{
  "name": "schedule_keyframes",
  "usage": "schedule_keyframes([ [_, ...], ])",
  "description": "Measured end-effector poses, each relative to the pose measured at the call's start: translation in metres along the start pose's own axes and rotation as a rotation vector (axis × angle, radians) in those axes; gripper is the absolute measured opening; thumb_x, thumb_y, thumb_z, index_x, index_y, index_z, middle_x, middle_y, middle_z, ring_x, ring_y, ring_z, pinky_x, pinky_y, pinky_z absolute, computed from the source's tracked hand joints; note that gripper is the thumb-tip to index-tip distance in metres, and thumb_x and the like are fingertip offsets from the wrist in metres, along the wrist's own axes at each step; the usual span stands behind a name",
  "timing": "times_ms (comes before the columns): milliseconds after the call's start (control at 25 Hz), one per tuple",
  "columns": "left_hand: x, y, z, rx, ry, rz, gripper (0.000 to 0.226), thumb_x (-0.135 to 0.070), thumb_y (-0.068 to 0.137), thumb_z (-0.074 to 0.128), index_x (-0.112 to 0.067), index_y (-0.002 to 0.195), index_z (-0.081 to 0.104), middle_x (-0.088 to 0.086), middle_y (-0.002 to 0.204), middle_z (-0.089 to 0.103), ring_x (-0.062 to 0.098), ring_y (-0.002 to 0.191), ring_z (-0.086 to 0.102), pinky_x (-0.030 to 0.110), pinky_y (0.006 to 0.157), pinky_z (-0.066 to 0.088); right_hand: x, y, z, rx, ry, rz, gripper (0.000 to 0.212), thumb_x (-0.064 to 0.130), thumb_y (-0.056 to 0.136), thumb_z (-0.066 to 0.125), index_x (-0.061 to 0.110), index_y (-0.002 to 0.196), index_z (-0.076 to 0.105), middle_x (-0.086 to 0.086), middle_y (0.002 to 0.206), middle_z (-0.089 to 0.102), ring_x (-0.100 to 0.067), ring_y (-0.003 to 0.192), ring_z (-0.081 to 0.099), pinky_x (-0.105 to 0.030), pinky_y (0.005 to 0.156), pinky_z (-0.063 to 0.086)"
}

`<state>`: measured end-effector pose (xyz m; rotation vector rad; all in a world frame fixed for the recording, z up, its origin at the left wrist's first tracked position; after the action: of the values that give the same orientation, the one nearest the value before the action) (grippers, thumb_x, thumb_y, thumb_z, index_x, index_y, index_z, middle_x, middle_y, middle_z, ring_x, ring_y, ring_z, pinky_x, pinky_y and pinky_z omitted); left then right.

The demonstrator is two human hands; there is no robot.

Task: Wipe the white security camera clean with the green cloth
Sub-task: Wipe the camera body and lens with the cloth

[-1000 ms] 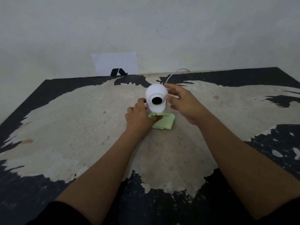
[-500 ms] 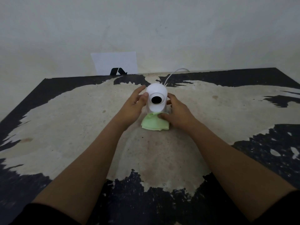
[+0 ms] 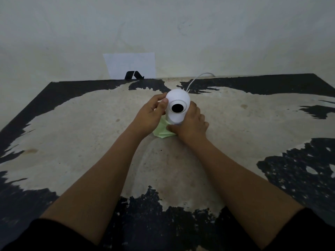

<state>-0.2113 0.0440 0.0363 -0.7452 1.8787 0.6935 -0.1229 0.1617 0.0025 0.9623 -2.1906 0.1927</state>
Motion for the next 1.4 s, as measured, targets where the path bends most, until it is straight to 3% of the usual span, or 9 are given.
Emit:
schedule_keyframes([
  [280,0.002,0.0,0.0,-0.04,-0.014,0.017,0.04,-0.048,0.093,0.043,-0.032,0.128,0.054,-0.002,0.123,0.064,0.016,0.107,0.065,0.043,0.097,0.05,-0.008,0.016,-0.018,0.211,-0.01,-0.148,0.081,0.04,0.065,0.081,0.025,0.135,0.042,0.001,0.131,0.061,-0.025,0.12,0.056,-0.047,0.101,0.039],
  [400,0.004,0.001,0.001,-0.05,-0.016,0.012,0.041,-0.048,0.093,0.043,-0.031,0.129,0.053,-0.001,0.123,0.063,0.017,0.108,0.063,0.044,0.097,0.05,-0.009,0.019,-0.026,0.265,0.184,-0.163,0.067,0.032,0.071,0.079,0.023,0.132,0.053,0.001,0.126,0.065,-0.01,0.109,0.06,-0.024,0.087,0.044],
  [480,0.003,0.001,0.002,-0.05,-0.019,0.011,0.041,-0.047,0.094,0.043,-0.031,0.13,0.053,-0.001,0.124,0.063,0.017,0.11,0.063,0.043,0.098,0.05,-0.011,0.019,-0.028,0.287,0.264,-0.139,0.063,0.027,0.073,0.078,0.022,0.131,0.054,0.0,0.125,0.065,-0.004,0.101,0.057,-0.018,0.081,0.043],
  [680,0.003,-0.001,0.003,-0.047,-0.027,0.027,0.051,-0.055,0.092,0.035,-0.029,0.131,0.052,-0.001,0.126,0.062,0.015,0.114,0.06,0.044,0.099,0.049,-0.01,0.013,-0.015,0.17,0.093,-0.119,0.075,0.049,0.061,0.081,0.023,0.123,0.046,0.001,0.124,0.062,-0.02,0.111,0.057,-0.044,0.095,0.04],
  [840,0.0,-0.002,0.001,-0.047,0.045,0.025,0.046,-0.049,0.098,0.026,-0.032,0.135,0.048,-0.004,0.135,0.056,0.014,0.122,0.053,0.033,0.104,0.04,0.0,0.004,-0.01,-0.017,0.049,-0.027,0.083,0.058,0.058,0.078,0.015,0.119,0.041,-0.007,0.12,0.057,-0.03,0.111,0.054,-0.045,0.089,0.034],
  [1040,0.0,0.0,0.003,0.002,-0.019,0.049,0.049,-0.051,0.097,0.028,-0.029,0.136,0.048,-0.001,0.134,0.057,0.013,0.118,0.058,0.04,0.101,0.048,-0.005,0.015,-0.013,0.151,-0.167,-0.142,0.077,0.046,0.061,0.081,0.019,0.12,0.039,-0.005,0.123,0.058,-0.031,0.113,0.052,-0.042,0.089,0.032],
  [1120,0.002,0.0,0.003,-0.001,-0.011,0.055,0.05,-0.054,0.095,0.029,-0.03,0.136,0.047,-0.003,0.133,0.057,0.012,0.117,0.058,0.042,0.101,0.048,-0.006,0.017,-0.015,0.238,-0.13,-0.221,0.069,0.035,0.067,0.081,0.017,0.121,0.043,-0.005,0.126,0.061,-0.029,0.112,0.057,-0.039,0.091,0.041],
  [1240,0.002,0.0,0.004,0.008,0.008,0.065,0.051,-0.059,0.093,0.029,-0.036,0.134,0.047,-0.007,0.132,0.058,0.011,0.117,0.058,0.043,0.101,0.047,-0.002,0.022,-0.028,0.276,-0.052,-0.373,0.039,0.02,0.079,0.072,0.012,0.114,0.057,-0.006,0.116,0.068,-0.023,0.108,0.063,-0.026,0.083,0.043],
  [1400,0.002,0.0,0.003,0.004,0.003,0.059,0.05,-0.059,0.092,0.031,-0.035,0.133,0.048,-0.006,0.131,0.058,0.011,0.116,0.059,0.043,0.101,0.048,-0.012,0.033,-0.034,0.276,0.036,-0.312,0.018,0.024,0.078,0.073,0.017,0.094,0.07,0.001,0.089,0.072,-0.017,0.09,0.067,-0.027,0.077,0.049],
])
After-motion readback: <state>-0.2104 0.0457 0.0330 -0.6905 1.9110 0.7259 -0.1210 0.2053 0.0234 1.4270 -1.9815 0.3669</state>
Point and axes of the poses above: each hand's wrist, its own y-axis towards the middle knuckle, its own z-axis out of the palm, x = y × z, the point moved 10 cm from there along y, towards the middle knuckle
